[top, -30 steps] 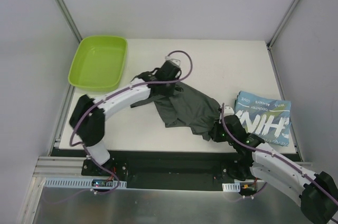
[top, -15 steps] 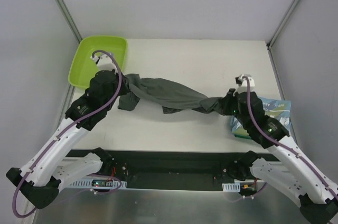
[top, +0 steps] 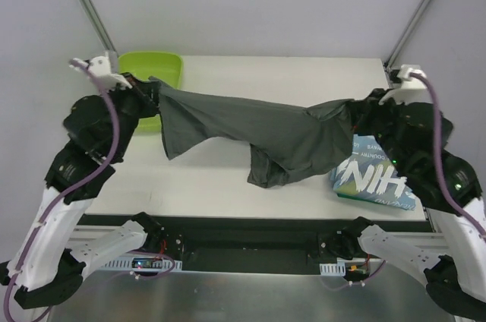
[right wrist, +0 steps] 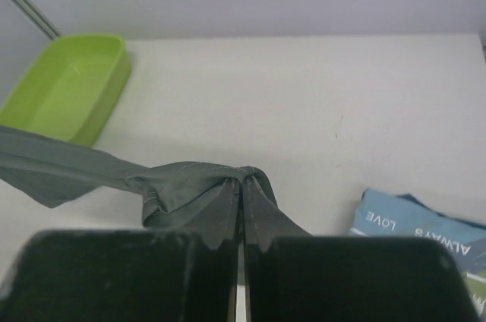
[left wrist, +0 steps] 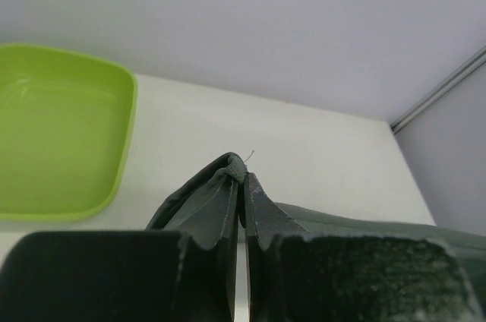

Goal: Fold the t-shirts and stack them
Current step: Flatten out the tshirt

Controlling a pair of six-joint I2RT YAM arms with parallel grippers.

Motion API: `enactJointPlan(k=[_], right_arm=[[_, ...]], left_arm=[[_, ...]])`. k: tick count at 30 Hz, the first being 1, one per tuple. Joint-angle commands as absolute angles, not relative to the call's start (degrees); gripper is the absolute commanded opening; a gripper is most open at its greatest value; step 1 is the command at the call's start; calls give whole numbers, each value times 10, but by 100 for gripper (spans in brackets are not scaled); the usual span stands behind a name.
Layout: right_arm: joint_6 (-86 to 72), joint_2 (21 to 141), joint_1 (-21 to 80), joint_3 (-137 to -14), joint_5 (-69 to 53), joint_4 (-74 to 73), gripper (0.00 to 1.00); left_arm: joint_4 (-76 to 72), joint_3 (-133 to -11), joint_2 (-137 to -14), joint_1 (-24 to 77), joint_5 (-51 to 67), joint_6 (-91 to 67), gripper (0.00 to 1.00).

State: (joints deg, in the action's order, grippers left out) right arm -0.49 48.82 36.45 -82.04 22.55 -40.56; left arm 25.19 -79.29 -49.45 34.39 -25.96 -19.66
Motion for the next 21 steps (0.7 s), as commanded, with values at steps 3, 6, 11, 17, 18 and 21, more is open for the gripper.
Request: enactJointPlan(k=[3, 6, 11, 17, 18, 21], right_arm=[[59, 468, 361, -982, 163, -440, 0], [74, 476, 361, -1023, 149, -446, 0], [131, 518, 361, -1054, 192, -423, 0], [202, 640, 332, -1074, 285, -372, 0], [202, 669, 310, -1089, 272, -367, 0], [201, 769, 235, -1160, 212, -350, 0]], left_arm=[[242, -909, -439, 340, -182, -162, 0], [242, -935, -445, 340, -146, -157, 0], [242, -969, -503, 340, -185, -142, 0], [236, -1043, -668, 327, -291, -82, 0], [236, -1065, -703, 313, -286, -75, 0], [244, -1156, -801, 246, -213, -78, 0]])
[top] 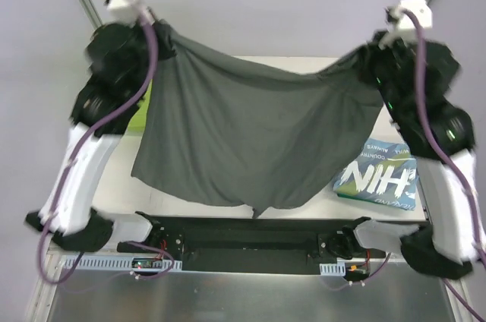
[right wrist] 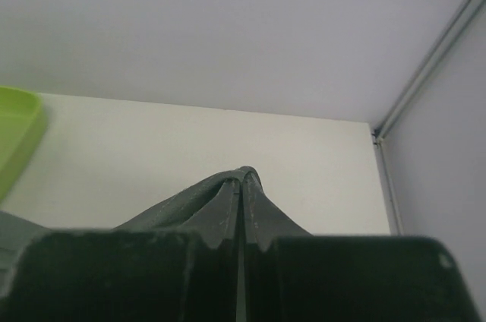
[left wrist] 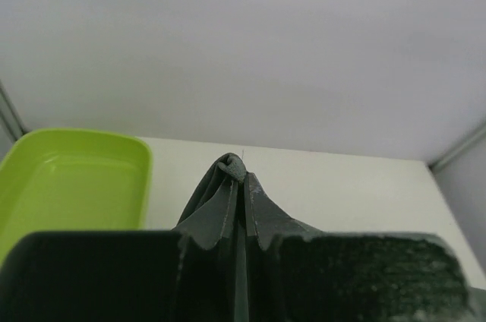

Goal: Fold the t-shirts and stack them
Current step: Flatten out the tshirt

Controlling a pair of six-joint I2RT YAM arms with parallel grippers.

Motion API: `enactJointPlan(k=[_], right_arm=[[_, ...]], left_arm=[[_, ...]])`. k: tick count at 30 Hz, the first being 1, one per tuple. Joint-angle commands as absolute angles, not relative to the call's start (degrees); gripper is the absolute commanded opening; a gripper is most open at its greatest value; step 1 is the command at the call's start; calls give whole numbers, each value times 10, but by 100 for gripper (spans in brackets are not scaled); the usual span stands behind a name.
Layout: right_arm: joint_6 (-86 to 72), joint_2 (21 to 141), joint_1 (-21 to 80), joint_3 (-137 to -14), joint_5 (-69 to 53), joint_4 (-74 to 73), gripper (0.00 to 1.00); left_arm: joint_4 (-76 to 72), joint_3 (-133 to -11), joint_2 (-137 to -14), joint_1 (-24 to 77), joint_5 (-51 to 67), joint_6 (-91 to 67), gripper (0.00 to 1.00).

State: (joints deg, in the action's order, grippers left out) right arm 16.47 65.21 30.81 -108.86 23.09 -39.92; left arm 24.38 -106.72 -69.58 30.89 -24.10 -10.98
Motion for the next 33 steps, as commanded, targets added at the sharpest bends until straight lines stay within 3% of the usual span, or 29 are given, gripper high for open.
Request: enactJointPlan(k=[1, 8, 11, 16, 21, 24, 27, 30, 32, 33], right_arm=[[212, 787, 223, -1186, 211, -340, 0], [254, 931, 182, -1420, 107, -321, 1], [264, 914, 180, -1399, 105, -302, 1], [295, 785, 183, -1185, 71, -251, 0], [299, 632, 207, -899, 45, -250, 0], [231, 543, 238, -712, 68, -247, 1], [148, 475, 257, -548, 45, -257, 2], [66, 433, 259, -438, -81, -257, 7], [36, 420, 263, -395, -148, -251, 18], [22, 417, 264, -380, -173, -249, 26]], left_arm=[[247, -1176, -829, 228, -187, -77, 0], [252, -1432, -968, 155, -66, -84, 0], [241, -1429, -957, 139, -4, -93, 0], [188, -1204, -854, 139, 68, -42, 0], [120, -833, -715, 140, 53, -39, 0], [51, -619, -641, 140, 60, -75, 0], [40, -486, -605, 140, 71, -129, 0], [38, -397, -592, 140, 69, -175, 24], [40, -360, -585, 140, 79, -199, 26], [41, -346, -578, 140, 90, -209, 40]])
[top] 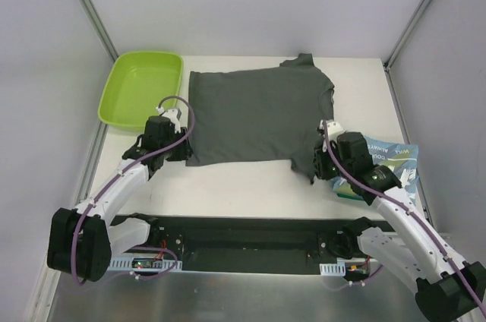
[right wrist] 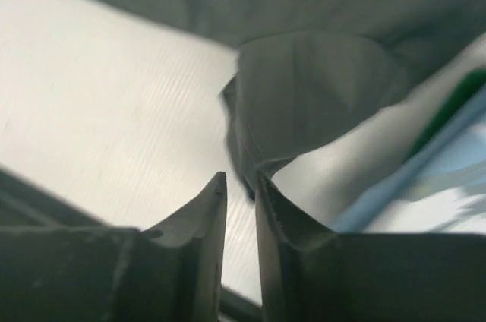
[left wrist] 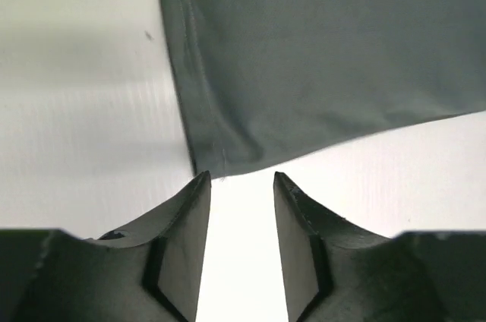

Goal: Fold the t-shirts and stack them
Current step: Flatten out the tshirt, then grap the side of the flattened tshirt closest away from the robot with both arms

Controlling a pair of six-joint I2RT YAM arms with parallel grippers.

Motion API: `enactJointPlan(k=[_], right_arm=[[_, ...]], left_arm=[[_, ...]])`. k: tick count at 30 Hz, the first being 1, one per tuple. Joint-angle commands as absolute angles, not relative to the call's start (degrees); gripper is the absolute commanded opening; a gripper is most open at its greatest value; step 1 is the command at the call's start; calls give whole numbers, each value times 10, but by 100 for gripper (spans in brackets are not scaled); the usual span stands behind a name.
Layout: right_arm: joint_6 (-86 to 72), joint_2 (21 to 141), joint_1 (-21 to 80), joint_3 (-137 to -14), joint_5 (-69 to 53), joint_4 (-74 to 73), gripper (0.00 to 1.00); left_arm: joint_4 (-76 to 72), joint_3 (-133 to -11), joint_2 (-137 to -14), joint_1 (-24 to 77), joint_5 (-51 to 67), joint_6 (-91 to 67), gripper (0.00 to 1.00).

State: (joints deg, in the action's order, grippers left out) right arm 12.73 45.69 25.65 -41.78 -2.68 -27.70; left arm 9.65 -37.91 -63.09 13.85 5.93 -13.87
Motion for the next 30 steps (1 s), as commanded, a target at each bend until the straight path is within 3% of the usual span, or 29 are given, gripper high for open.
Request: enactJointPlan(k=[1, 2, 3, 5, 8, 17, 30], right_arm=[[16, 416, 265, -372, -200, -247, 26], [14, 413, 265, -370, -211, -252, 29], [13, 411, 265, -372, -207, -266, 35], [16, 404, 265, -374, -196, -279, 66], [13, 396, 265, -376, -192, -273, 99], [-32, 416, 265, -366, -101, -219, 96], [-63, 581, 269, -333, -77, -143, 96]], left_arm=[[41, -338, -570, 140, 99, -214, 45], [47, -334, -560, 139, 105, -216, 48], [57, -334, -546, 140, 103, -221, 62], [67, -336, -520, 140, 103, -228, 99], [69, -338, -493, 140, 113, -236, 99], [69, -355, -562, 146, 173, -301, 99], [40, -359, -768, 172, 70, -359, 99]])
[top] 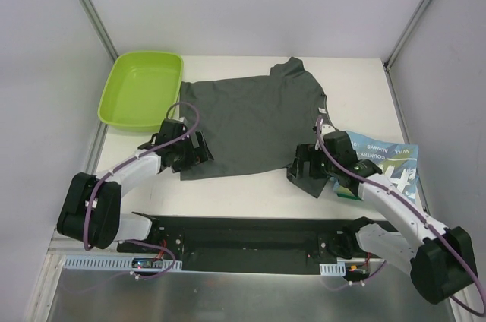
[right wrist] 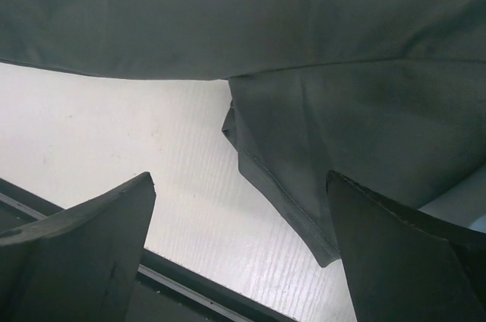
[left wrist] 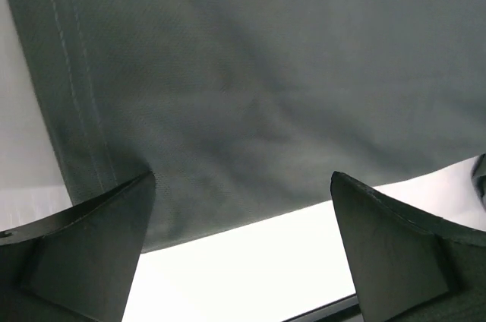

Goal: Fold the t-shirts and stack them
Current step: Grap the side of the flattened tshirt closest away from the robot with both arms

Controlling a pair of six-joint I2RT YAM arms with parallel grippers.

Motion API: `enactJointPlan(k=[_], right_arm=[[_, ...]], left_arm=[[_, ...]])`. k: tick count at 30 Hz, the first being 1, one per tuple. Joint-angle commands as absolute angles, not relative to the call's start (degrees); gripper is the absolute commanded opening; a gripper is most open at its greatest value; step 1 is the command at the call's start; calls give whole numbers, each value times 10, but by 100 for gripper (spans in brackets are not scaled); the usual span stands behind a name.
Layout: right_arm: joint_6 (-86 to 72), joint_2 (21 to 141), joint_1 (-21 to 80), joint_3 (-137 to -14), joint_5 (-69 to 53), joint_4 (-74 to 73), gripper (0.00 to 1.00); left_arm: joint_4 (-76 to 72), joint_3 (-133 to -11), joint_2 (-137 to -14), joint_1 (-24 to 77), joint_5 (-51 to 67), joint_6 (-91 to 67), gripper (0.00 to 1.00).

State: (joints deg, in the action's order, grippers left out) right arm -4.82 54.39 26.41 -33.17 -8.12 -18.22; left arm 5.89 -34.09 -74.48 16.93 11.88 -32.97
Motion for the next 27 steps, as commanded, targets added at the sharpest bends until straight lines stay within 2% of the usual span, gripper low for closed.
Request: enactJointPlan(k=[1, 8, 11, 15, 22, 27], right_arm=[[-63, 595, 270, -333, -77, -144, 96], [-76, 670, 280, -329, -93, -146, 96], [-90, 672, 293, -329, -85, -170, 96], [-134, 668, 330, -320, -77, -207, 96], [-207, 670, 418, -282, -84, -184, 96], [-221, 647, 496, -309, -55, -225, 96]], left_arm=[[40, -360, -778, 172, 61, -360, 99], [58, -373, -847, 158, 33, -374, 99], [97, -388, -849, 149, -16, -383, 99], [158, -406, -834, 143, -68, -392, 99], [201, -405, -777, 142, -50, -400, 99], [248, -386, -695, 142, -83, -413, 99]])
